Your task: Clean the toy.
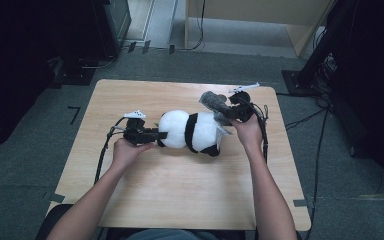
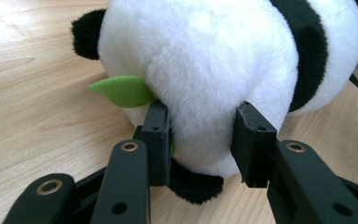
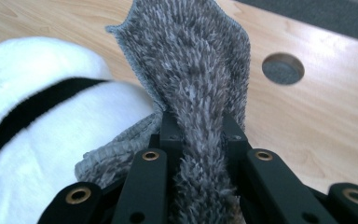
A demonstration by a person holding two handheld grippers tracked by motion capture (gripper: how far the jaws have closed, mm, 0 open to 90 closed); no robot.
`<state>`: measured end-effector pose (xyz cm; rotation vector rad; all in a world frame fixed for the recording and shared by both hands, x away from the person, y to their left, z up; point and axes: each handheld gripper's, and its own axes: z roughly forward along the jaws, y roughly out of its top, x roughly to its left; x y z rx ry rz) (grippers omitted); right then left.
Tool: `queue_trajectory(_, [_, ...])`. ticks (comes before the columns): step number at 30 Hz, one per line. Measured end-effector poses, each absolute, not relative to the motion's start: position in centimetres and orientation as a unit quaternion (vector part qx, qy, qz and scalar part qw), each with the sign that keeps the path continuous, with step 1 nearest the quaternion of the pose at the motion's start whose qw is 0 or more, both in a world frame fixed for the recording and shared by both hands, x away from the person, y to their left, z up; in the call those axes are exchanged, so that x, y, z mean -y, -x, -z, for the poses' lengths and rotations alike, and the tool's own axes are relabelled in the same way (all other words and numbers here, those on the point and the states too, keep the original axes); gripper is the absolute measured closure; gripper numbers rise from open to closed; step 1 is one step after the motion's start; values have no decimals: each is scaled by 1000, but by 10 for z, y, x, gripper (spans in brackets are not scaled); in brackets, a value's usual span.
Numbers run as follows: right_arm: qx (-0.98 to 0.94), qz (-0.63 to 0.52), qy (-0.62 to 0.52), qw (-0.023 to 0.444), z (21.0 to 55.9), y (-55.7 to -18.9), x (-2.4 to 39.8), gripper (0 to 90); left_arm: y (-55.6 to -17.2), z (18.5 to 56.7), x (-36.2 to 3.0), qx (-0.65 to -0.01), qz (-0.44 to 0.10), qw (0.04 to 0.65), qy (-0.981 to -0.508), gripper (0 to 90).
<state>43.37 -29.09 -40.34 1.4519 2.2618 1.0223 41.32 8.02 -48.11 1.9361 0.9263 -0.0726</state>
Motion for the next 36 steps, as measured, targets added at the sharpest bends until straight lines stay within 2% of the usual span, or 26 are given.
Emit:
queue_trajectory(8, [-751, -407, -504, 128, 394, -400, 316, 774, -411, 483, -81, -380, 25, 485, -788, 595])
queue_trajectory(14, [-754, -424, -487, 122, 400, -382, 311, 772, -410, 483, -81, -380, 24, 485, -787, 570])
queue_trajectory(24, [-753, -437, -477, 122, 416, -376, 301, 766, -409, 485, -80, -370, 18, 489, -789, 483])
queue_trajectory(30, [-744, -449, -481, 115, 425, -378, 304, 766, -410, 486, -75, -363, 19, 488, -793, 389])
queue_trajectory(36, [-740, -456, -482, 112, 432, -376, 305, 763, -411, 487, -75, -366, 28, 484, -794, 404])
